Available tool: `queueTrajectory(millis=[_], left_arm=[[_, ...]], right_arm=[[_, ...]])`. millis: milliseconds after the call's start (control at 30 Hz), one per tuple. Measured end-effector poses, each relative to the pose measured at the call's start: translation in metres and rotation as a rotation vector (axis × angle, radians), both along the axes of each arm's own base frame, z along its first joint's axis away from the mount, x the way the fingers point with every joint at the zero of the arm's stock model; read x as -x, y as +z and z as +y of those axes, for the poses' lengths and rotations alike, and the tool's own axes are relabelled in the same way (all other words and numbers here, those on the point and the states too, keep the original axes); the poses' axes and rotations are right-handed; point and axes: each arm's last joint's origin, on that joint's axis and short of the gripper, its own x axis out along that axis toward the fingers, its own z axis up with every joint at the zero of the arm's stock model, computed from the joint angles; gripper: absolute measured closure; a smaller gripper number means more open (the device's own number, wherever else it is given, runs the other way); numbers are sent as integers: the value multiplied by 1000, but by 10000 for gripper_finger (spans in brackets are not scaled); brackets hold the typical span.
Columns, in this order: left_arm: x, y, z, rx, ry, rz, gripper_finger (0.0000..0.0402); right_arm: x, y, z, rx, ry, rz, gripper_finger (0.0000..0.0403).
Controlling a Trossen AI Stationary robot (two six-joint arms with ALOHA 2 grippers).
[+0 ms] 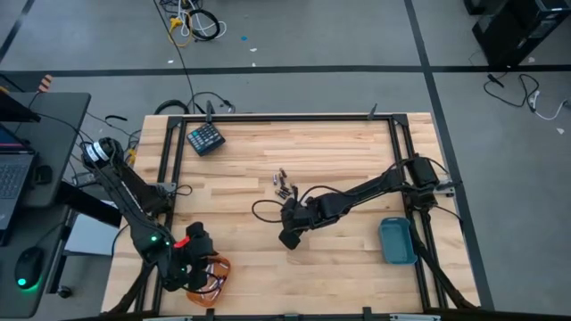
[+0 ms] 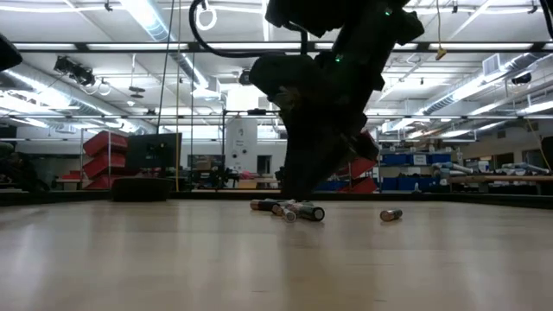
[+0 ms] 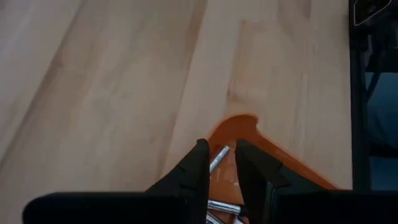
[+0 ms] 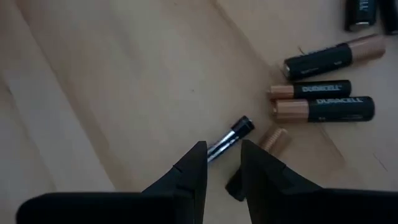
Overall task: Sort batteries
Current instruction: Put the silver battery into the orange bin
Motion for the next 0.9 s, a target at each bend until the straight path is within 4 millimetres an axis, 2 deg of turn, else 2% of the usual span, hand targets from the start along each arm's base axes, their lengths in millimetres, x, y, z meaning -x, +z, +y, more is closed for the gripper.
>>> queueTrajectory(millis=[300, 900], left_arm=[[0, 0, 1, -30, 0, -23, 325], [-1, 1, 2, -47, 13, -43, 325]], right_arm=[[-3, -6, 1, -12, -21, -7, 321], [-4, -5, -1, 30, -47, -28, 324]])
